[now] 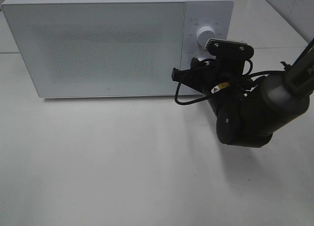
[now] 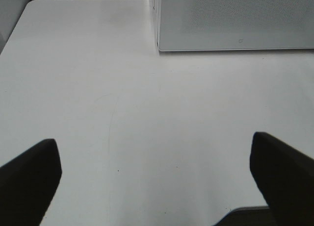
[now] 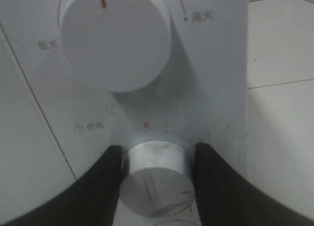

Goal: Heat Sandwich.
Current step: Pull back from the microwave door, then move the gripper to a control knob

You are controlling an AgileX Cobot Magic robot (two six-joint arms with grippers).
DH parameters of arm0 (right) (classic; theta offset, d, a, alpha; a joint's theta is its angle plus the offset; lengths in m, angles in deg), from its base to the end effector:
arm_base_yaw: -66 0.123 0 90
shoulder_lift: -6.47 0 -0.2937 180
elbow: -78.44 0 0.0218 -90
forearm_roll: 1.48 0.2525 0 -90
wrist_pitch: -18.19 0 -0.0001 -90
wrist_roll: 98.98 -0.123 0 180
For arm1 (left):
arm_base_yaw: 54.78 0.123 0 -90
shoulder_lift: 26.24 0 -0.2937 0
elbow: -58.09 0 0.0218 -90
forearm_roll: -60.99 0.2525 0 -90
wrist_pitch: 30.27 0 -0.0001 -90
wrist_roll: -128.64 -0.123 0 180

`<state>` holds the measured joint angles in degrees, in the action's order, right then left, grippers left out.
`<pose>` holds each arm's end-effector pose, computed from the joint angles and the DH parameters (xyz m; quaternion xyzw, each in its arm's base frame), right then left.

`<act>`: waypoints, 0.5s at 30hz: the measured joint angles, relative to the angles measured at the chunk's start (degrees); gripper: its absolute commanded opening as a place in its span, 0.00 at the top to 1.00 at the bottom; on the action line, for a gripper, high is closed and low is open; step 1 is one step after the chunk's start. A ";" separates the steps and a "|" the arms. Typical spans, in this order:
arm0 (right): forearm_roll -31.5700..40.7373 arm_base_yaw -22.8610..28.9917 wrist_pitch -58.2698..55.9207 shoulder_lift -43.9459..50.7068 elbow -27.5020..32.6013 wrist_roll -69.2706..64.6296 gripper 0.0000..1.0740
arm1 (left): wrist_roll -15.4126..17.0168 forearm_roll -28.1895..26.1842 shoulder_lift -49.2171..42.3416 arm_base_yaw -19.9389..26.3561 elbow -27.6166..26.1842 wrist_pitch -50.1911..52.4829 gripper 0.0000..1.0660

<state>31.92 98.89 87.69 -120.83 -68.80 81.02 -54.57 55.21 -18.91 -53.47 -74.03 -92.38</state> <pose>0.3617 0.1584 0.1189 0.0576 0.7266 0.0753 0.6805 0.0128 -0.0107 0.2664 0.0172 0.8528 -0.0298 0.5210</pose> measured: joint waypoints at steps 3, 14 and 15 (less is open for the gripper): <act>0.00 0.00 0.00 0.00 0.00 -3.32 0.97 | 0.00 0.00 0.00 0.00 0.00 0.00 0.08; 0.34 0.00 0.00 0.00 0.00 -30.25 0.97 | 0.00 0.00 0.00 0.00 0.00 0.00 0.08; 0.40 0.00 0.00 0.00 0.00 -32.60 0.97 | 0.00 0.00 0.00 0.00 0.00 0.00 0.08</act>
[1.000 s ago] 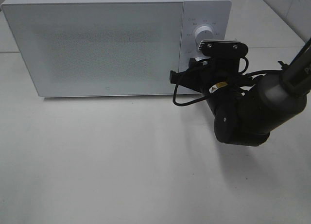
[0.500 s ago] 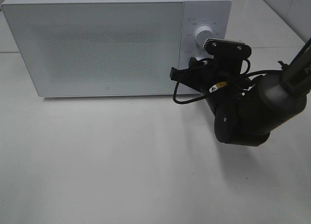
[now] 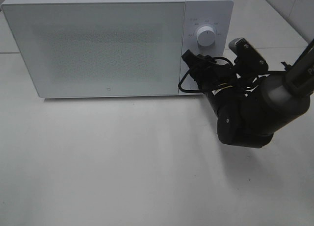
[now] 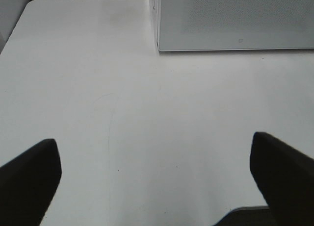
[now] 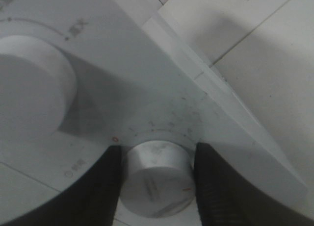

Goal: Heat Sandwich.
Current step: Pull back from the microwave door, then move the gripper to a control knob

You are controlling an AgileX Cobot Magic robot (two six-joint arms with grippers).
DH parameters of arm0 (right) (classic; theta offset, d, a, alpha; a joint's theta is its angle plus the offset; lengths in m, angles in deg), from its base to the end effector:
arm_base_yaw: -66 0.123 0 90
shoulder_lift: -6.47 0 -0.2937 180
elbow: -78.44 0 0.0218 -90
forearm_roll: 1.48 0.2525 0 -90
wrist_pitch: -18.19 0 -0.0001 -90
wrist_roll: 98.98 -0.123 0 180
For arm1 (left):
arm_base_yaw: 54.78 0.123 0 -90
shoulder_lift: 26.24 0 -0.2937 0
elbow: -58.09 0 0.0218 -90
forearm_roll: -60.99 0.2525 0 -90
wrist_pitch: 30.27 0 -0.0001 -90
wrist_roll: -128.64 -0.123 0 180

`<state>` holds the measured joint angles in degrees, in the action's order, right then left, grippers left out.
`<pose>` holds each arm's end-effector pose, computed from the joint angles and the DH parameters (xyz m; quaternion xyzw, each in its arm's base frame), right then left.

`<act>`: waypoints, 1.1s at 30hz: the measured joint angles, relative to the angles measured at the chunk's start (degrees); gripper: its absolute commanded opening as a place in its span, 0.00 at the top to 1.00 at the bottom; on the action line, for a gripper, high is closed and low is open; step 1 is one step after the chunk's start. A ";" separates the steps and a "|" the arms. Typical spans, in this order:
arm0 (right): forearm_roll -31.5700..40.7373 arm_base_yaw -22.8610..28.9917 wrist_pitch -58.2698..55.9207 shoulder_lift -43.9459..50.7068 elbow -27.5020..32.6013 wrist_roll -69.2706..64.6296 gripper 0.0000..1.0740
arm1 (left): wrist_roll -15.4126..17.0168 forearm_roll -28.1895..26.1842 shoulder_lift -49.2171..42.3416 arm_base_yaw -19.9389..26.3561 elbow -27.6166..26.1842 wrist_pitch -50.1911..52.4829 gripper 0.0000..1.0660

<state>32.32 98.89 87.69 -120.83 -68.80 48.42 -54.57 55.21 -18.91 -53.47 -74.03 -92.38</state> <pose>0.3617 0.1576 0.1188 0.2622 0.6805 0.2617 0.6322 0.0128 -0.0107 0.2664 0.0172 0.8528 -0.0298 0.5210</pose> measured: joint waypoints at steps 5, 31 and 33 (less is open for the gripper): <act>0.11 0.00 0.00 0.00 0.17 -12.15 0.97 | 0.00 0.00 0.00 0.00 0.00 0.00 0.08; 2.18 0.06 -0.46 -0.17 0.29 -55.12 0.97 | 0.00 0.00 0.00 0.00 0.00 0.00 0.08; 2.29 0.06 -0.57 -0.17 0.29 -57.24 0.97 | 0.00 0.00 0.00 0.00 0.00 0.00 0.08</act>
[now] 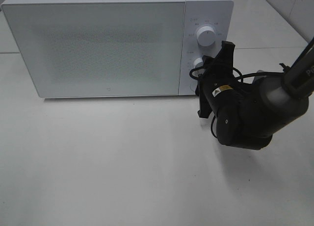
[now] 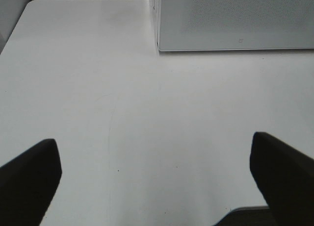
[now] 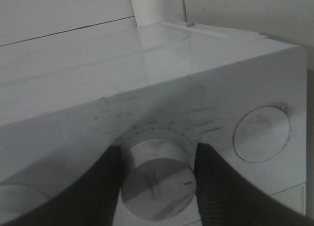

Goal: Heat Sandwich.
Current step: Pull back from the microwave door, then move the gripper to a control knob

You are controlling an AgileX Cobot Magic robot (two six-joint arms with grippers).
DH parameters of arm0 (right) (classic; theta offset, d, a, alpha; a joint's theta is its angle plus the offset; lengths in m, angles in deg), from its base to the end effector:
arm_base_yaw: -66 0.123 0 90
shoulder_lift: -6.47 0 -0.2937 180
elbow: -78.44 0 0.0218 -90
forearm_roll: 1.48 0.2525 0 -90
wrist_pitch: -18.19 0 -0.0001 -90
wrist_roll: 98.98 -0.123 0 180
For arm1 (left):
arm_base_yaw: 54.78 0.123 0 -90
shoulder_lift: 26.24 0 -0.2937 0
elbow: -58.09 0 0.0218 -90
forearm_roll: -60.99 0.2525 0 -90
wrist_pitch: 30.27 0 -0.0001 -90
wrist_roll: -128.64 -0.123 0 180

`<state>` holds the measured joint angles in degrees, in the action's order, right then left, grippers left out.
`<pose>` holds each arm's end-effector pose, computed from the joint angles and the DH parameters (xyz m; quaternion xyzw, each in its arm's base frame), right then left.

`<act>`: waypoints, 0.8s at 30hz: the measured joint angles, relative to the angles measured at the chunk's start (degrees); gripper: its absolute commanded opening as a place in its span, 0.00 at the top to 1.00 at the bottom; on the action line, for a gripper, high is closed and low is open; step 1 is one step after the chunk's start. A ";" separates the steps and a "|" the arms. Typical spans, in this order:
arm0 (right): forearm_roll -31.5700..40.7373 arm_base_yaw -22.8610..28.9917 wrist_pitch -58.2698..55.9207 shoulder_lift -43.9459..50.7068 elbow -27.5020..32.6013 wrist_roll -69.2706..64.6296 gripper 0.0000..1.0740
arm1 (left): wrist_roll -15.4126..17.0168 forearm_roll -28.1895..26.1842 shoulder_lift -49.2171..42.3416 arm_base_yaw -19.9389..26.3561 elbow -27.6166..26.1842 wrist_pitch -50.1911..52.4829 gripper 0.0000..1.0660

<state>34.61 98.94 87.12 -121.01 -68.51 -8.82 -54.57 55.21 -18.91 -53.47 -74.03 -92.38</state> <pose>0.3604 0.1530 0.1144 0.5721 0.4653 0.5199 0.4312 0.0128 -0.0107 0.2664 0.0172 0.8528 -0.0298 0.5210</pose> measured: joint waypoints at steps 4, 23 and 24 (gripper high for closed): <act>0.11 0.00 -0.11 0.00 0.00 -3.61 0.97 | 0.00 0.00 0.00 0.00 0.00 0.00 0.08; 0.00 0.00 -0.23 0.00 0.00 -3.15 0.82 | 0.00 0.00 0.00 0.00 0.00 0.00 0.08; 0.00 0.00 -0.23 0.00 0.00 -3.15 0.82 | 0.00 0.00 0.00 0.00 0.00 0.00 0.08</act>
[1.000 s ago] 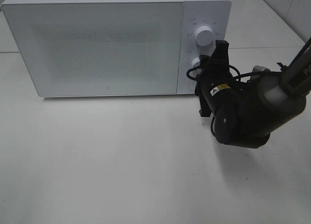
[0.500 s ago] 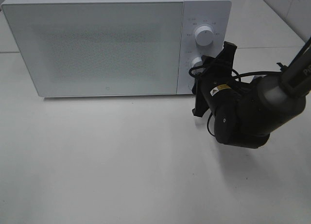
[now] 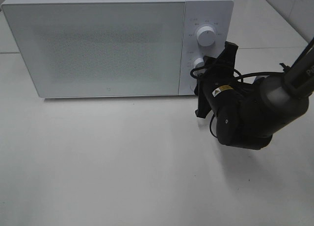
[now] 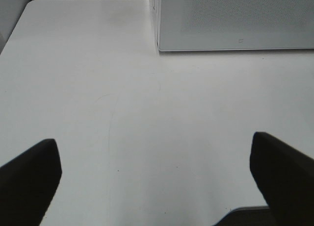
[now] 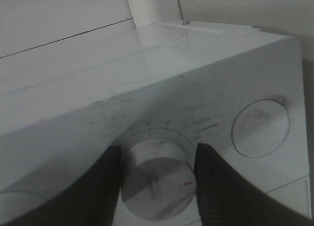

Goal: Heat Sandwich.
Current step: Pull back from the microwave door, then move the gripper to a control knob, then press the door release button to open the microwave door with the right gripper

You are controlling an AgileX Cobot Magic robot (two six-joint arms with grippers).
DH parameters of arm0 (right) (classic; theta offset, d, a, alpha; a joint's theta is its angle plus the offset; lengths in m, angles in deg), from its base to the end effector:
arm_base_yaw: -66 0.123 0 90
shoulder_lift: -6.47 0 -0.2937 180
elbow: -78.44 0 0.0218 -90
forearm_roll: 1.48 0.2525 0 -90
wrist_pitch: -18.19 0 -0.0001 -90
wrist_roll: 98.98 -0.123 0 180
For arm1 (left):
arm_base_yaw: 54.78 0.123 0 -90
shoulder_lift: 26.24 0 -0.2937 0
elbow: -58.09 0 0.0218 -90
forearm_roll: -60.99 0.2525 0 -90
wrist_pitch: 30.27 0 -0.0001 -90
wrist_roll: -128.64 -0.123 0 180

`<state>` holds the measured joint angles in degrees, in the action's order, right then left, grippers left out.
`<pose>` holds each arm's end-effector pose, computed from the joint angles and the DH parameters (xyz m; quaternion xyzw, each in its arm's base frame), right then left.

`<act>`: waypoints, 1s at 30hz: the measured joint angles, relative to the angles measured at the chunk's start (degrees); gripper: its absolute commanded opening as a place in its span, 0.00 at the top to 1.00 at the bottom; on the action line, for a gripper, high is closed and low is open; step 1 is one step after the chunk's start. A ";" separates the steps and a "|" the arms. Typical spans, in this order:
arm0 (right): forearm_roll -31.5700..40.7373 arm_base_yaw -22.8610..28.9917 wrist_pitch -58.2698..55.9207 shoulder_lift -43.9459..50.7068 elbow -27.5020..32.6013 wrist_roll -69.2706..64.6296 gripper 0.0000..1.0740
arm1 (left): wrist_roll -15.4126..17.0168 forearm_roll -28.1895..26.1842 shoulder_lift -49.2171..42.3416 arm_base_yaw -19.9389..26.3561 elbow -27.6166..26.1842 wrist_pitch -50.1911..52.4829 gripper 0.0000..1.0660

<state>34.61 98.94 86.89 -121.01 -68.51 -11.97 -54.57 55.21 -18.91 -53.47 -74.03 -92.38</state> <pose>0.3603 0.1531 0.1139 0.5856 0.4504 0.5306 0.4156 0.0128 -0.0107 0.2664 0.0172 0.8528 -0.0298 0.5210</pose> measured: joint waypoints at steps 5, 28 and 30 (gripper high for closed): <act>0.06 0.00 0.00 0.00 0.00 0.23 0.66 | 0.00 0.00 0.00 0.00 0.00 0.00 0.08; -2.23 0.34 0.80 4.64 7.22 10.54 0.28 | 0.00 0.00 0.00 0.00 0.00 0.00 0.08; -3.78 0.34 0.80 5.50 9.11 10.54 0.29 | 0.00 0.00 0.00 0.00 0.00 0.00 0.08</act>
<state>30.83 99.29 87.69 -115.50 -59.40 -1.43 -54.57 55.21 -18.91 -53.47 -74.03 -92.38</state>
